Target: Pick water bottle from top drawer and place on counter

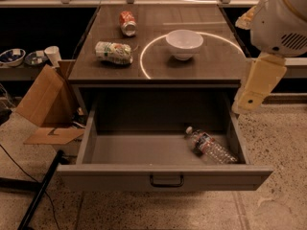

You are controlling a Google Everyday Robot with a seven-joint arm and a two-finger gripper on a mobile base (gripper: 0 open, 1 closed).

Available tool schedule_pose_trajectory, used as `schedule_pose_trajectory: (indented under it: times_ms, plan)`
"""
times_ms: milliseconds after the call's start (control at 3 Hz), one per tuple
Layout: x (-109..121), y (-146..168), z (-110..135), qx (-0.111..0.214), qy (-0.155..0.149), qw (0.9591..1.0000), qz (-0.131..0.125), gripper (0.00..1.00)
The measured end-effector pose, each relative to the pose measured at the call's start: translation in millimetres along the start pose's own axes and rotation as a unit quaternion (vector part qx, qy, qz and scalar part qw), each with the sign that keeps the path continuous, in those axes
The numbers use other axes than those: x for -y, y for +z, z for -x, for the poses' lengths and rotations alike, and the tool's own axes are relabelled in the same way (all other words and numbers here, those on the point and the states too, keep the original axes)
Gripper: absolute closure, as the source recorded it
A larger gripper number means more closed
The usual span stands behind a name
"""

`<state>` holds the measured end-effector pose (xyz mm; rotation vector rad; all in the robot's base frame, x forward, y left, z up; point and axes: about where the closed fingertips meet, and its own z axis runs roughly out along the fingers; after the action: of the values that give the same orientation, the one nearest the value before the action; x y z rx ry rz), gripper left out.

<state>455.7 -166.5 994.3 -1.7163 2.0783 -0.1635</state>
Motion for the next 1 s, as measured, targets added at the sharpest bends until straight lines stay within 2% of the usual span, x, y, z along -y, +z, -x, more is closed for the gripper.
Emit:
schedule_pose_trajectory:
  times_ms: [667, 1000]
  plan:
    - [0.2, 7.5, 1.9, -0.007, 0.002, 1.0, -0.001, 0.0]
    - [0.8, 32.5, 5.9, -0.017, 0.015, 0.9997, 0.002, 0.0]
